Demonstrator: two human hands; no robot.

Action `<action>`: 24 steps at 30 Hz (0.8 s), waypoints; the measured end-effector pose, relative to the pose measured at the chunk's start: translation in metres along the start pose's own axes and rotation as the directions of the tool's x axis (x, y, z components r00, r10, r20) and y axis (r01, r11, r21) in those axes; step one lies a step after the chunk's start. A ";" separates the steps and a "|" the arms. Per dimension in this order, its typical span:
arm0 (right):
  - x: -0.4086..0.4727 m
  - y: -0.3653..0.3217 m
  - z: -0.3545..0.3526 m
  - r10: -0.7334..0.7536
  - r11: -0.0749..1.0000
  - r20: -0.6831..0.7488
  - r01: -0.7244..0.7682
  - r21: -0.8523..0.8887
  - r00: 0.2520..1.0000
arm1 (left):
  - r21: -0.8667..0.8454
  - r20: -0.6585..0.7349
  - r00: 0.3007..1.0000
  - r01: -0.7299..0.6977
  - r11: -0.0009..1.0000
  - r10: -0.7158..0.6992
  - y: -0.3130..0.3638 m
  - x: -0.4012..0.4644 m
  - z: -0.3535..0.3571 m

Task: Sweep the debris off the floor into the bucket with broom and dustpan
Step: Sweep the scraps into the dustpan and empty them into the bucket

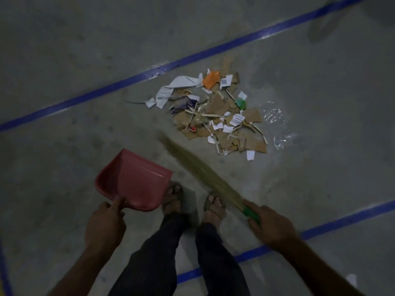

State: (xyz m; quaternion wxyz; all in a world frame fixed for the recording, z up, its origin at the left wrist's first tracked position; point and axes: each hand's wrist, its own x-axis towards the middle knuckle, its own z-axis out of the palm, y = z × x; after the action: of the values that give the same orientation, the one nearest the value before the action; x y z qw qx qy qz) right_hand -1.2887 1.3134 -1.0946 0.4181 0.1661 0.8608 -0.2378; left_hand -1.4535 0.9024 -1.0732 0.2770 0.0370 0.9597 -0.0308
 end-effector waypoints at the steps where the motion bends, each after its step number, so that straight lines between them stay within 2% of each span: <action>1: 0.020 -0.019 0.008 -0.035 0.999 0.017 0.035 -0.007 0.999 | -0.010 0.010 1.000 0.024 1.000 -0.024 -0.003 0.001 0.001; 4: 0.085 -0.068 0.023 -0.046 0.999 0.074 0.044 0.020 0.996 | -0.033 0.028 0.999 0.045 0.998 -0.044 -0.007 0.010 0.010; 8: 0.130 -0.081 0.021 0.119 0.970 0.037 -0.124 0.209 0.992 | -0.073 0.003 1.000 -0.010 0.997 0.010 -0.007 0.029 0.012; 12: 0.088 -0.061 -0.008 0.175 0.916 0.033 -0.175 0.360 0.984 | -0.114 -0.016 0.996 -0.089 0.989 0.088 -0.016 0.045 0.004; 16: 0.019 -0.044 -0.043 0.143 0.917 0.054 -0.153 0.368 0.988 | -0.111 0.047 0.992 -0.111 0.988 0.116 -0.033 0.069 -0.007; 18: -0.005 -0.042 -0.058 0.098 0.902 0.015 -0.095 0.421 0.995 | -0.080 0.099 0.987 -0.115 0.990 0.123 -0.039 0.084 -0.013; 24: 0.004 -0.050 -0.052 0.083 0.943 -0.151 -0.028 0.333 0.985 | 0.048 0.134 0.969 -0.216 0.975 0.208 -0.040 0.159 -0.012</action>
State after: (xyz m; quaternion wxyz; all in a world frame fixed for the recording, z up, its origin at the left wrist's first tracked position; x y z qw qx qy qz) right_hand -1.3483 1.3008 -1.0561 0.3193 0.2767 0.8352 -0.3520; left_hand -1.5977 0.8721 -1.1461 0.3385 0.1460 0.9290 -0.0334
